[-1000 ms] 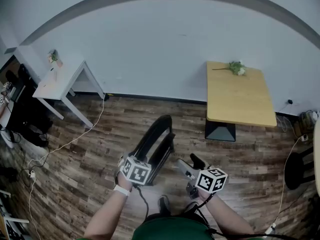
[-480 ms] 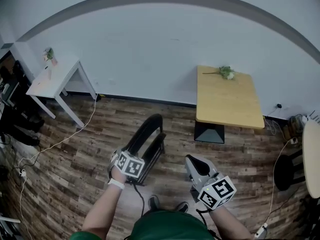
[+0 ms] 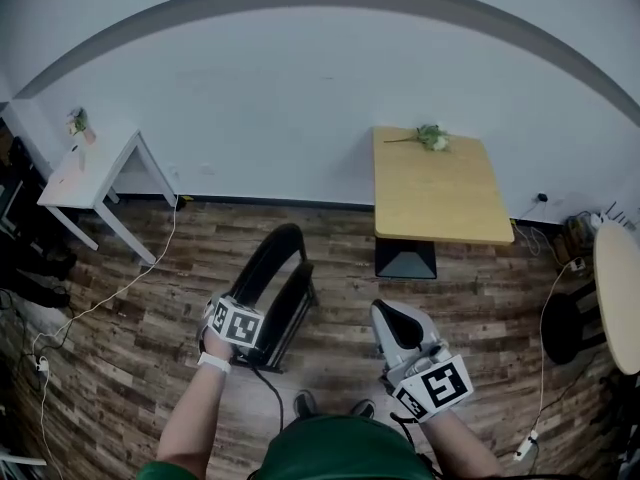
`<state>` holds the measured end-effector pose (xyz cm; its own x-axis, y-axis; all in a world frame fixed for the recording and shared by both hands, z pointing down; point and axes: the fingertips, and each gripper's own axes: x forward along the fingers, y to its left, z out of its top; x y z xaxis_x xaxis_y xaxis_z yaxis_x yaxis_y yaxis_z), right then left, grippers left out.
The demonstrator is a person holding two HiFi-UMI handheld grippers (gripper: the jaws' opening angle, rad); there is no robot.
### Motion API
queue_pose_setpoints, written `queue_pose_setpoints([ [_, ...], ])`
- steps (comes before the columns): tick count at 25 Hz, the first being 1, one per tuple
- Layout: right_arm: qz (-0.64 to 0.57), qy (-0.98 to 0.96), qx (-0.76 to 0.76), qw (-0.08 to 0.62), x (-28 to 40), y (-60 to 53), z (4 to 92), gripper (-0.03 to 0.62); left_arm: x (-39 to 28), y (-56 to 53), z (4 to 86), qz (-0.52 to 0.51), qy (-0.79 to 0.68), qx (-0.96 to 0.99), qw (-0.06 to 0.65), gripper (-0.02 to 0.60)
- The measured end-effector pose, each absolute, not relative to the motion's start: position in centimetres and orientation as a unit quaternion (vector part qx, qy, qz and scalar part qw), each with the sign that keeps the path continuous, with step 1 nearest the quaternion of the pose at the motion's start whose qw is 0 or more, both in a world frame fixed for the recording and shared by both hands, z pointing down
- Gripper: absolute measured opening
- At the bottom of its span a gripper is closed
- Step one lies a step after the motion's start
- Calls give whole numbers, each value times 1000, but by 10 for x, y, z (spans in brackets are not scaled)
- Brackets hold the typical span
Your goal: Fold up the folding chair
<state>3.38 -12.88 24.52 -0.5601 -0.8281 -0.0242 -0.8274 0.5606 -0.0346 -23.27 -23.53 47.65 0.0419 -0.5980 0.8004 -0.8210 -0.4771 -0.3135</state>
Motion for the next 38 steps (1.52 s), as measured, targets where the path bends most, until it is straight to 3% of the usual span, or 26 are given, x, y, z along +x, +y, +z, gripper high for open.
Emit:
queue_pose_setpoints([
  [38, 19, 877, -481, 11, 43, -134, 240, 3, -242, -244, 476, 483, -500, 710, 112, 199],
])
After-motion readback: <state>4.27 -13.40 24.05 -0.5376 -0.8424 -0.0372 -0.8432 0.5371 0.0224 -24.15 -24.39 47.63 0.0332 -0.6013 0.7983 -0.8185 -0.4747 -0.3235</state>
